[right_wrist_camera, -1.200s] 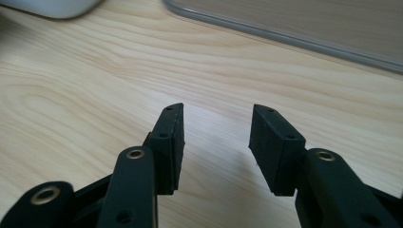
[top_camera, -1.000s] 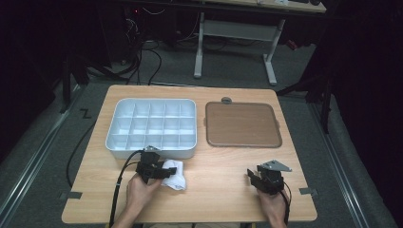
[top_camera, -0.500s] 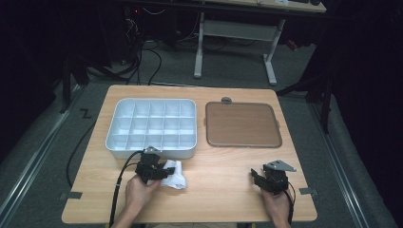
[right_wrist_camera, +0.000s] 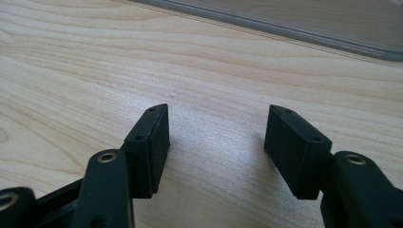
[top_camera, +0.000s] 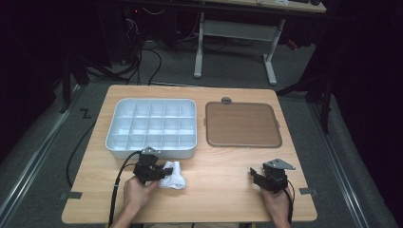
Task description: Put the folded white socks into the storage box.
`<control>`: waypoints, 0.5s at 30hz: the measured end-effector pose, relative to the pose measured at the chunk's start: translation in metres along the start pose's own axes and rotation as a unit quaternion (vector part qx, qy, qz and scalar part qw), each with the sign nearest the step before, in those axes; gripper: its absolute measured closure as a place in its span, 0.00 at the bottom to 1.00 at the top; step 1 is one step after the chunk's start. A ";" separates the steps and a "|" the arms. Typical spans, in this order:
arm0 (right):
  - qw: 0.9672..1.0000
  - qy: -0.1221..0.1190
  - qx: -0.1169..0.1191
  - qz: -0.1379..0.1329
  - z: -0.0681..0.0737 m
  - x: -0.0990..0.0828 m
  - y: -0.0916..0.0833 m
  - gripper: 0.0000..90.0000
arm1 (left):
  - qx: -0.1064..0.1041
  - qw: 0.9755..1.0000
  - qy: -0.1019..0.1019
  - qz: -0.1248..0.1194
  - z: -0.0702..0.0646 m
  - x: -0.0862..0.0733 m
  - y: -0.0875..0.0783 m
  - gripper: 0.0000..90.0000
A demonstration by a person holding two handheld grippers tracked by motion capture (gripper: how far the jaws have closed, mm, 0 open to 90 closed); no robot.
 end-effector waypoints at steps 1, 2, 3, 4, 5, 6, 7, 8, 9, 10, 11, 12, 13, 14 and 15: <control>1.000 0.000 0.000 0.000 0.000 0.000 0.000 0.46 | -0.002 1.000 -0.004 0.000 -0.001 0.000 -0.001 0.80; 1.000 -0.001 0.000 0.000 0.000 0.000 0.000 0.46 | -0.003 1.000 -0.004 0.000 -0.001 0.000 -0.001 0.81; 1.000 -0.001 0.000 0.000 0.000 0.000 0.000 0.46 | -0.004 1.000 -0.004 0.001 -0.002 0.000 -0.002 0.81; 1.000 -0.001 0.000 0.000 0.000 0.000 0.000 0.46 | -0.005 1.000 -0.004 0.002 -0.002 -0.001 -0.003 0.81; 1.000 0.000 0.000 0.000 0.000 0.000 0.000 0.46 | -0.006 1.000 -0.004 0.003 -0.002 -0.001 -0.003 0.81; 1.000 0.000 0.000 0.000 0.000 0.000 0.000 0.46 | -0.009 1.000 -0.005 0.003 -0.003 0.000 -0.004 0.81; 1.000 0.000 0.000 0.000 0.000 0.000 0.000 0.46 | -0.011 1.000 -0.007 0.003 -0.003 0.000 -0.005 0.81; 1.000 0.000 0.000 0.000 0.000 0.000 0.000 0.46 | -0.011 1.000 -0.007 0.003 -0.003 0.000 -0.005 0.81; 1.000 -0.001 0.000 0.001 0.000 0.000 0.000 0.46 | -0.013 1.000 -0.007 0.002 -0.004 0.000 -0.007 0.81; 1.000 -0.001 0.000 0.001 0.000 0.000 0.000 0.46 | -0.013 1.000 -0.007 0.002 -0.004 0.000 -0.007 0.81; 1.000 -0.001 0.000 0.001 0.000 0.000 0.000 0.46 | -0.015 1.000 -0.005 0.003 -0.005 0.000 -0.009 0.81; 1.000 0.000 0.000 0.000 0.000 0.000 0.000 0.46 | -0.019 1.000 -0.007 0.002 -0.006 0.000 -0.011 0.81; 1.000 0.000 0.000 0.001 0.000 0.000 0.000 0.46 | -0.022 1.000 -0.008 0.002 -0.007 0.001 -0.012 0.82; 1.000 0.000 0.000 0.001 0.000 0.000 0.000 0.46 | -0.025 1.000 -0.009 0.002 -0.008 0.001 -0.014 0.82; 1.000 -0.001 0.000 0.000 0.000 0.000 0.000 0.46 | -0.028 1.000 -0.010 0.002 -0.009 0.002 -0.015 0.82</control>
Point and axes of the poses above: each handheld gripper's, and its own axes: y roughly forward along the jaws, x roughly out of its top, z roughly to its left, the point moved 3 cm from there along y, roughly forward along the jaws, and after that the axes turned 12 degrees about -y, right-handed, at the moved point
